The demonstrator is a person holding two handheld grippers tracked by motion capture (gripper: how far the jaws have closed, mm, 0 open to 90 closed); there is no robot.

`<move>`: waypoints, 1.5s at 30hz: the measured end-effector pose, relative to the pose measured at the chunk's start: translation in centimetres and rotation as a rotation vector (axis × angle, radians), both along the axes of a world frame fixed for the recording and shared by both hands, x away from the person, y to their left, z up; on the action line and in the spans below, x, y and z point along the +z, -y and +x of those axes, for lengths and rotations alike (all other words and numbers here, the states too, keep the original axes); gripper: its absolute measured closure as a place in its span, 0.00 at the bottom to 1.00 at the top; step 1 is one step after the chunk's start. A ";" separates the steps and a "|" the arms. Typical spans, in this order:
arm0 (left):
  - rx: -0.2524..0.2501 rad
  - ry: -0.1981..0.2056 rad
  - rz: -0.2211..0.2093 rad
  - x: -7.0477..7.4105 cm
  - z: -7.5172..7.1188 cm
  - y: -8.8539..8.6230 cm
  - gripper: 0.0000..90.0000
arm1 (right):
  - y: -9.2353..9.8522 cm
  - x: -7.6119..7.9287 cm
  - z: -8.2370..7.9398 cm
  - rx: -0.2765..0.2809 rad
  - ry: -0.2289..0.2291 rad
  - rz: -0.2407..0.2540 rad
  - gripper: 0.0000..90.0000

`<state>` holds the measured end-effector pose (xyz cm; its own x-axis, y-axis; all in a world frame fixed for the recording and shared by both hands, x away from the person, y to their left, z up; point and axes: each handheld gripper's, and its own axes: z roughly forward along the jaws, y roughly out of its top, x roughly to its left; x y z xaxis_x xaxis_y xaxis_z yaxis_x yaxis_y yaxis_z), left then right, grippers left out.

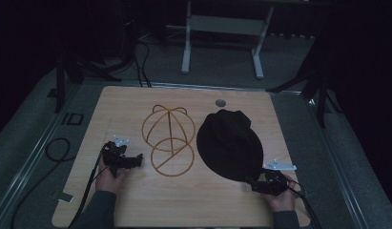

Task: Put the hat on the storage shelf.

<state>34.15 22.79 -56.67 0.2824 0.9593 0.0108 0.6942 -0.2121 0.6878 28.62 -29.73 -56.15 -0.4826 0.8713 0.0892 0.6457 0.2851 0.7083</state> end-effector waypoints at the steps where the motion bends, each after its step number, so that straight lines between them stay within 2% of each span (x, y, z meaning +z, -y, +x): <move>1: 0.000 0.000 0.000 0.0 0.0 0.0 0.01 | 0.0 0.0 0.0 0.000 0.000 0.000 0.21; 3: 0.000 0.000 0.000 0.0 0.0 0.0 0.01 | -0.2 -0.1 0.1 -0.003 -0.015 -0.015 0.19; 4: 0.000 0.000 0.000 0.0 0.0 0.0 0.01 | -0.5 0.0 0.1 0.006 -0.016 -0.050 0.18; 7: 0.000 0.000 0.000 0.0 0.0 0.0 0.01 | -0.6 0.0 0.1 0.007 -0.016 -0.059 0.18; 9: 0.000 0.000 0.000 0.0 0.0 0.0 0.01 | -0.8 0.2 0.2 0.018 -0.047 -0.098 0.18; 10: 0.000 0.000 0.000 0.0 0.0 0.0 0.01 | -0.8 0.2 0.2 0.018 -0.047 -0.098 0.18; 11: 0.001 0.000 0.000 0.0 0.0 0.0 0.01 | -0.5 0.4 0.3 0.017 -0.066 -0.078 0.18; 12: 0.001 0.000 0.000 0.0 0.0 0.0 0.01 | -0.5 0.4 0.3 0.017 -0.066 -0.078 0.18; 13: 0.000 0.000 0.000 0.0 0.0 0.0 0.01 | 0.1 0.6 0.4 0.008 -0.093 -0.003 0.18; 15: 0.000 0.000 0.000 0.0 0.0 0.0 0.01 | 0.6 0.8 0.2 0.004 -0.094 0.013 0.17; 20: 0.000 0.000 0.000 0.0 0.0 0.0 0.01 | 1.2 1.6 0.1 0.020 -0.106 0.029 0.15; 21: 0.000 0.000 0.000 0.0 0.0 0.0 0.01 | 1.3 1.9 0.1 0.022 -0.111 0.009 0.14; 22: 0.000 0.000 0.000 0.0 0.0 0.0 0.01 | 1.3 1.9 0.1 0.022 -0.111 0.009 0.14; 24: 0.000 0.000 0.000 0.0 0.0 0.0 0.01 | 1.5 2.3 0.2 0.029 -0.124 0.003 0.14; 25: 0.001 0.000 0.000 0.0 0.0 0.0 0.01 | 1.8 2.5 0.4 0.048 -0.156 0.014 0.13; 27: 0.000 0.000 0.000 0.0 0.0 0.0 0.01 | 1.8 2.6 0.5 0.056 -0.167 0.015 0.13; 29: 0.000 0.000 0.000 0.0 0.0 0.0 0.01 | 1.8 2.9 0.8 0.066 -0.181 -0.010 0.15; 31: 0.000 0.000 0.000 0.0 0.0 0.0 0.01 | 1.7 3.3 0.9 0.075 -0.179 -0.046 0.16; 36: 0.001 0.001 -0.002 0.0 0.0 0.0 0.01 | 1.3 4.3 1.6 0.124 -0.181 -0.099 0.22; 39: 0.001 0.001 -0.002 0.0 0.0 0.0 0.01 | 1.2 4.9 2.2 0.145 -0.197 -0.086 0.26; 45: 0.001 0.000 -0.002 0.0 0.0 0.0 0.01 | 1.0 5.8 3.2 0.178 -0.209 -0.116 0.32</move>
